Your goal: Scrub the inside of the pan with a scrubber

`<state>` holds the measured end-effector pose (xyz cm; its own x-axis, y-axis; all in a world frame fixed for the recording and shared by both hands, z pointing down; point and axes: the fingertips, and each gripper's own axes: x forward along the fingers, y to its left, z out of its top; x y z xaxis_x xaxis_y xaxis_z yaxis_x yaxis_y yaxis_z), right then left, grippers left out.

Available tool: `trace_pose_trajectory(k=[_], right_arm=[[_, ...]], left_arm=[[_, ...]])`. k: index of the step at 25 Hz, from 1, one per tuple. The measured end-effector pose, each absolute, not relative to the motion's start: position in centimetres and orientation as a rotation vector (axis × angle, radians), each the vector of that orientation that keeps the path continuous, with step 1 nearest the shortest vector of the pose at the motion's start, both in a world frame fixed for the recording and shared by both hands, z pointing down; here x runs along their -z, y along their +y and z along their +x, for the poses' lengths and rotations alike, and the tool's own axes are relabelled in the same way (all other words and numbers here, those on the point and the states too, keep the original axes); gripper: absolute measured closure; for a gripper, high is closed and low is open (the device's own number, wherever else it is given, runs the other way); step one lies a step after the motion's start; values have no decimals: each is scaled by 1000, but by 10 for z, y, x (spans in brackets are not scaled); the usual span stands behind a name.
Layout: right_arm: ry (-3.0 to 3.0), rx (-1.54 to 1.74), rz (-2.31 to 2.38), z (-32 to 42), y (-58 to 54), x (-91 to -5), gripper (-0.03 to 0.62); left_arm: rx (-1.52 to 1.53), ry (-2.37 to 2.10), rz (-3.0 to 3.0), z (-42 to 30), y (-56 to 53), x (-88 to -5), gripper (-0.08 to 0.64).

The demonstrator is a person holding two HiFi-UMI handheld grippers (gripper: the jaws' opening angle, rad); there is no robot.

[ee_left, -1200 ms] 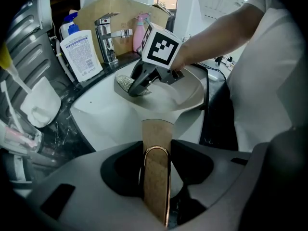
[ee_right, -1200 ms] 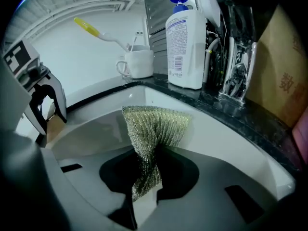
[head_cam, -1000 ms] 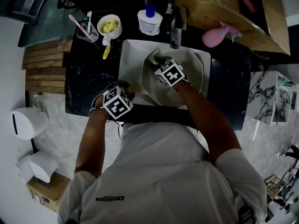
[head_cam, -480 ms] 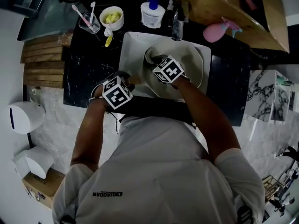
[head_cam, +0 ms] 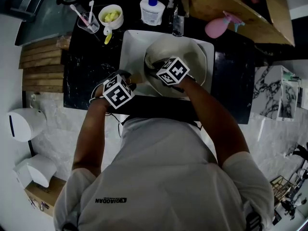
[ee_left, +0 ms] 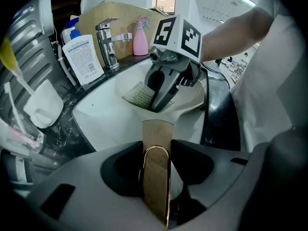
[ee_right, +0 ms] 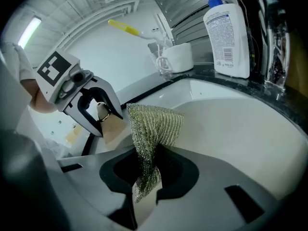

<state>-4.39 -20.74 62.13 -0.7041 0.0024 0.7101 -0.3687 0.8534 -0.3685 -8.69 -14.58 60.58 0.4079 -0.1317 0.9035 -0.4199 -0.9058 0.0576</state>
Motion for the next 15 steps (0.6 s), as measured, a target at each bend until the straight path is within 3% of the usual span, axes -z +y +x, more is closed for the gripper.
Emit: trace_pose_trajectory(k=[15], right_arm=[[-2171,-675,-55,-21,-145,-619,500]], left_arm=[[-1499,-484,2391,-87,-145,-605,373]])
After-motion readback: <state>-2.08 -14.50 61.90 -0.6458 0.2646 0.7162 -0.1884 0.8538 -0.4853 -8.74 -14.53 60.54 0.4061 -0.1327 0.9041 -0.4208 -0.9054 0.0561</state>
